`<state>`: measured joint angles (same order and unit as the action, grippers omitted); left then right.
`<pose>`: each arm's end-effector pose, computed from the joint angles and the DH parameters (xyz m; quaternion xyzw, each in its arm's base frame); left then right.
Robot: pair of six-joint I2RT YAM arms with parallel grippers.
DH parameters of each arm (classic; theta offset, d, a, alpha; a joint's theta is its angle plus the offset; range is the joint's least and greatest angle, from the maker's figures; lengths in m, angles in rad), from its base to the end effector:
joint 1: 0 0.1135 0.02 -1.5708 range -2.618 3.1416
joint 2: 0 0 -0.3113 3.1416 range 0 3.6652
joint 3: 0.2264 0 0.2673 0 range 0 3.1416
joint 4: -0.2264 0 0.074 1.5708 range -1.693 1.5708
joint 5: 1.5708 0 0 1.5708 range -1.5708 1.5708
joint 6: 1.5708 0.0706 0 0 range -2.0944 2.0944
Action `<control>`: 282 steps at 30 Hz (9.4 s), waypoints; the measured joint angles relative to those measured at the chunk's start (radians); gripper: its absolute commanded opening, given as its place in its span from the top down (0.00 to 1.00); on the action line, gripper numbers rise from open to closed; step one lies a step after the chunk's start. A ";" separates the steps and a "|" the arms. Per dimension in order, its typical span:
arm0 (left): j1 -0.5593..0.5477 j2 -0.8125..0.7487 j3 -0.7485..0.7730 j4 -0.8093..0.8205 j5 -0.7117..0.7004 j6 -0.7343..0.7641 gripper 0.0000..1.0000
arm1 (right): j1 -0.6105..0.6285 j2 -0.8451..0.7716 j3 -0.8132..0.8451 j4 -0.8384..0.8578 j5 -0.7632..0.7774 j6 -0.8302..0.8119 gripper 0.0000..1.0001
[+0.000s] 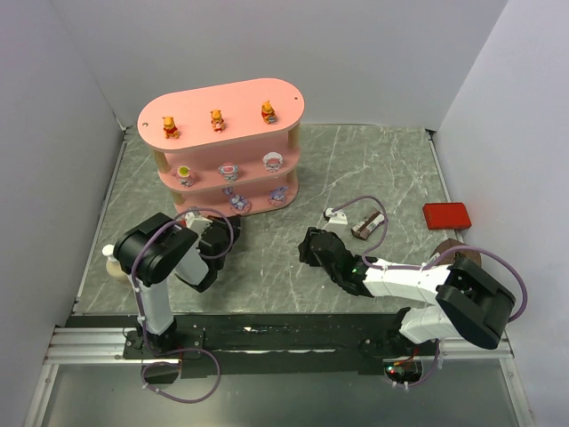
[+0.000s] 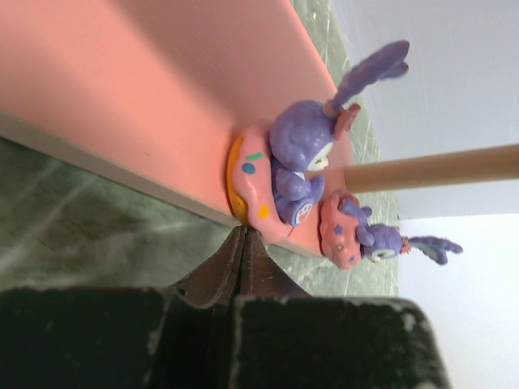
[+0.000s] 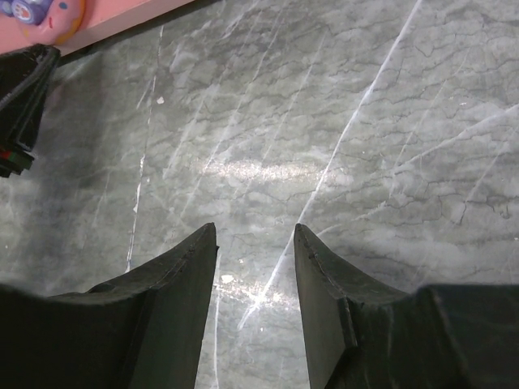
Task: Place and organize the plastic toys onto the shelf
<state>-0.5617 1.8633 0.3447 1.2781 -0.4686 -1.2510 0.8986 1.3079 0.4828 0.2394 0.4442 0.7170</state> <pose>0.2847 -0.1415 0.1220 -0.3934 0.6719 -0.3600 0.5140 0.1948 0.1960 0.1873 0.0258 0.8654 0.1992 0.4591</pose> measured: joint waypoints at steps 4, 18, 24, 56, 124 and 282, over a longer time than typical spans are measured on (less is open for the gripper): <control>0.018 0.000 -0.001 0.000 0.000 -0.001 0.99 | 0.000 0.011 0.000 0.000 0.000 0.000 0.50; 0.091 -0.008 -0.012 0.007 0.037 -0.021 0.99 | -0.003 0.049 0.003 -0.001 -0.001 0.000 0.50; 0.095 -0.008 -0.011 0.008 0.053 -0.021 0.99 | -0.008 0.054 0.005 -0.001 -0.001 -0.001 0.51; 0.145 0.039 0.063 0.012 0.056 -0.028 0.99 | -0.021 0.075 0.005 -0.011 -0.002 0.000 0.50; 0.053 -0.948 -0.051 -1.030 0.187 0.176 0.04 | -0.235 -0.244 0.031 -0.793 -0.074 0.390 0.26; -0.114 -1.177 0.022 -1.431 0.143 0.168 0.04 | 0.230 0.686 0.054 1.063 0.121 -0.484 0.26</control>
<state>-0.6758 0.6865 0.3668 -0.1528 -0.3252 -1.0828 1.1282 1.9938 0.5365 1.3022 0.5652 0.2333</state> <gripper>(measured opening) 0.966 0.723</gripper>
